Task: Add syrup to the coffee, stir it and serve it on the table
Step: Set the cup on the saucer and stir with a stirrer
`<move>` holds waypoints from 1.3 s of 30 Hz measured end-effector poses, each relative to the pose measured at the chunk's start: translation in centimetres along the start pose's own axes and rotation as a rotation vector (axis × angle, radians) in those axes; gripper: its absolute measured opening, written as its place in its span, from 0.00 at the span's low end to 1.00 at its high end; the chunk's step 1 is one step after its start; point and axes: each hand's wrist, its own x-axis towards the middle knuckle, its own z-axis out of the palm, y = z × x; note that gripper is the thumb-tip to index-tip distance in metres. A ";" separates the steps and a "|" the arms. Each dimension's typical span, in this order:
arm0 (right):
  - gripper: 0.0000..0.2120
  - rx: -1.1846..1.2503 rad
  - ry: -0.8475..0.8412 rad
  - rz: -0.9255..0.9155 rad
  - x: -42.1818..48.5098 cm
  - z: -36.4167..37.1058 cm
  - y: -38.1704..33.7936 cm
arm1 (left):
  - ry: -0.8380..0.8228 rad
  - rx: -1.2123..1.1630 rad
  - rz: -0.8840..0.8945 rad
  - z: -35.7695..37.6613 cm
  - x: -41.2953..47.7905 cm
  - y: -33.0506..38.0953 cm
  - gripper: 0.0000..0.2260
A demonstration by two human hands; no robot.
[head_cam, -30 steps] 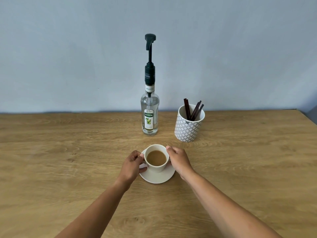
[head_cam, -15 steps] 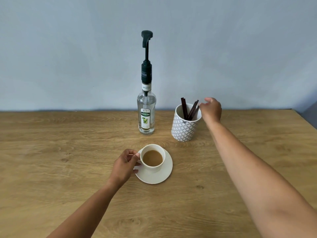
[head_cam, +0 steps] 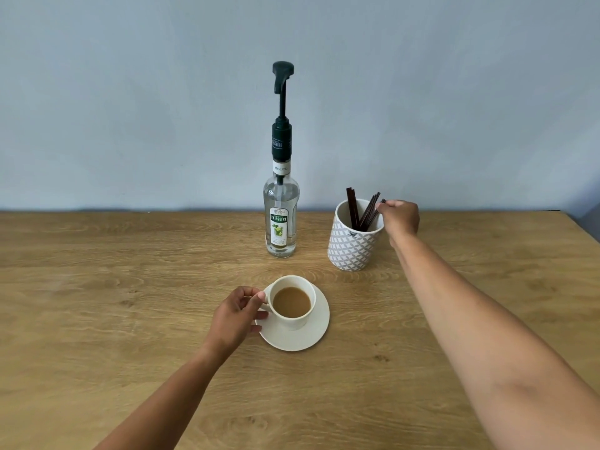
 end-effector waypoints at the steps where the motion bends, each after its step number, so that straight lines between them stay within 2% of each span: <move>1: 0.08 0.015 0.010 0.005 -0.1 0.0 -0.1 | -0.001 0.001 -0.001 0.0 0.0 0.0 0.07; 14: 0.10 0.118 0.052 -0.013 -0.9 -1.8 -1.0 | -0.012 0.039 0.014 0.1 0.0 0.1 0.06; 19: 0.04 0.053 0.059 -0.078 -1.2 -2.6 -1.3 | -0.021 0.061 0.019 0.1 0.0 0.2 0.06; 25: 0.07 -0.065 0.015 -0.138 -1.6 -2.3 -1.3 | -0.020 0.088 0.028 0.1 -0.3 0.5 0.06; 32: 0.03 -0.044 -0.021 -0.158 -2.1 -1.7 -1.8 | -0.004 0.100 0.022 0.2 -0.4 0.9 0.06; 39: 0.08 0.017 -0.059 -0.132 -1.9 -1.2 -2.2 | -0.007 0.099 0.029 0.3 -0.3 1.2 0.06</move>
